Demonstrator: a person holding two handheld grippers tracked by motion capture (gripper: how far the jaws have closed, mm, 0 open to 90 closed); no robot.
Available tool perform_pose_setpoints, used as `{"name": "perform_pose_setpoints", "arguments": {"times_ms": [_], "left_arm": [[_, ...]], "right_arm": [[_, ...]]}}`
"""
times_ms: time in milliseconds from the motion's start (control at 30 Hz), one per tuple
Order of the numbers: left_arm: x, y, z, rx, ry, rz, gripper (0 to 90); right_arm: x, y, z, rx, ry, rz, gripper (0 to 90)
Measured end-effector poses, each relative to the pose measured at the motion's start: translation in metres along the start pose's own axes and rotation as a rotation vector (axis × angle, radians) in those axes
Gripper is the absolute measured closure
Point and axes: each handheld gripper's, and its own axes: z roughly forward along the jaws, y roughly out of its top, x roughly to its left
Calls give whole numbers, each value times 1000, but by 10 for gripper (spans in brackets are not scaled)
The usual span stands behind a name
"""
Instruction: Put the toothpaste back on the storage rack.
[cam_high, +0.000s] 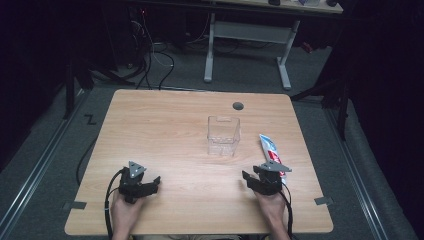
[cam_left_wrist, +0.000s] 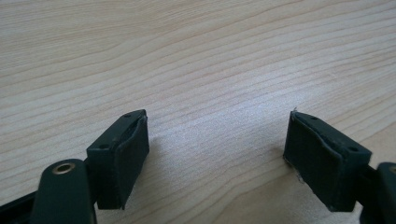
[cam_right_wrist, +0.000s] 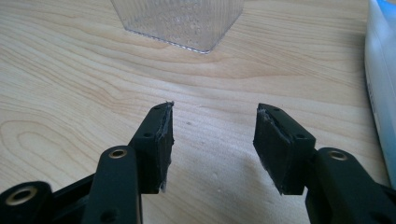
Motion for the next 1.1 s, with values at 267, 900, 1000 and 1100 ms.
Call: {"name": "perform_pose_setpoints", "arguments": {"times_ms": [267,900,1000,1100], "left_arm": [[0,0,0,1,0,0,224],[0,0,0,0,-1,0,224],[0,0,0,0,-1,0,224],[0,0,0,0,-1,-1,224]], "right_arm": [[-3,-8,-8,1,-7,12,490],[-10,-11,-28,-5,-15,8,509],[-12,-11,-31,-5,-11,14,509],[-14,-12,-35,-3,-23,9,507]]}}
